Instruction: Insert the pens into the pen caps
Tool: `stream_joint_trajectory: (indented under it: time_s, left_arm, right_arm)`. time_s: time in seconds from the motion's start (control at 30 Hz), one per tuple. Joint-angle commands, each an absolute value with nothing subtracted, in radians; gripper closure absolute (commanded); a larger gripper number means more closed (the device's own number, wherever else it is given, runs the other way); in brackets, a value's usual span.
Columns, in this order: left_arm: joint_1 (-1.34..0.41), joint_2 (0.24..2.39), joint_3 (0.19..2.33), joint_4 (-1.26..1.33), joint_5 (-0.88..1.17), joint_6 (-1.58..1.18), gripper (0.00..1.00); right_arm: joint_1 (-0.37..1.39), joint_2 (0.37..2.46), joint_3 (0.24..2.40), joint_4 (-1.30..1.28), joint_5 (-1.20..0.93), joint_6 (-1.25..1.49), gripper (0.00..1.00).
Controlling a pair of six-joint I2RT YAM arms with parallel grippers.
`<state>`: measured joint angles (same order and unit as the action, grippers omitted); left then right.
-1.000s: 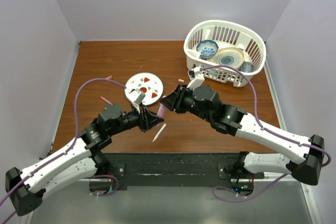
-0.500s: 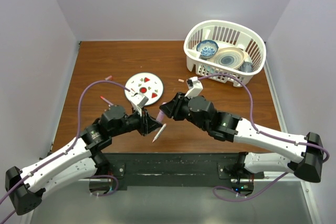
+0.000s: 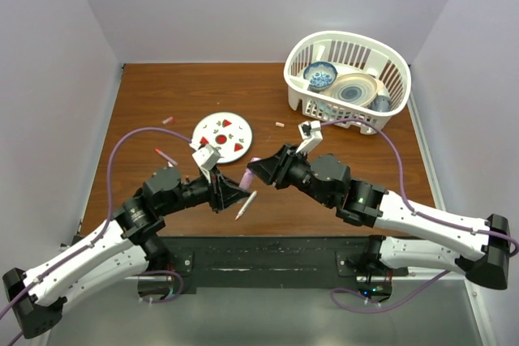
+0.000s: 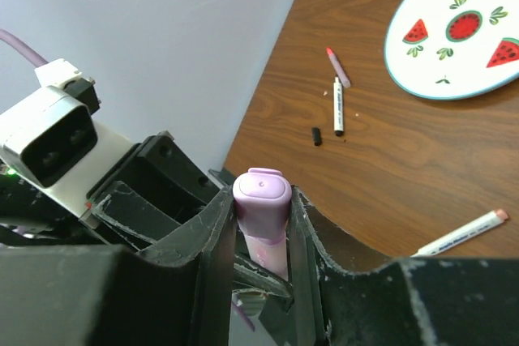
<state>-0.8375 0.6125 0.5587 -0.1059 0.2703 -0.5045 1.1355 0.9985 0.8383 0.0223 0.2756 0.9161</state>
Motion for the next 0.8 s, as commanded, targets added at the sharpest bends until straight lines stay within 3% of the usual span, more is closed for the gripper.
stream_joint_trajectory:
  time_s: [0.0, 0.1, 0.27, 0.53, 0.77]
  left_arm:
    - [-0.813, 0.588, 0.601, 0.092, 0.152, -0.508, 1.0]
    - [-0.813, 0.588, 0.6, 0.094, 0.175, -0.499, 1.0]
    - [-0.813, 0.577, 0.583, 0.127, 0.209, -0.492, 1.0]
    - [-0.811, 0.532, 0.543, 0.202, 0.333, -0.454, 1.0]
    - [-0.813, 0.552, 0.538, 0.294, 0.561, -0.506, 1.0]
  right_arm:
    - [1.177, 0.994, 0.885, -0.112, 0.155, 0.899, 0.66]
    - [1.178, 0.986, 0.923, -0.129, 0.159, 0.873, 0.58]
    - [1.177, 0.962, 0.982, -0.17, 0.175, 0.819, 0.52]
    - [1.177, 0.899, 1.025, -0.159, 0.114, 0.674, 0.2]
    - [1.177, 0.861, 1.034, -0.123, 0.071, 0.571, 0.2]
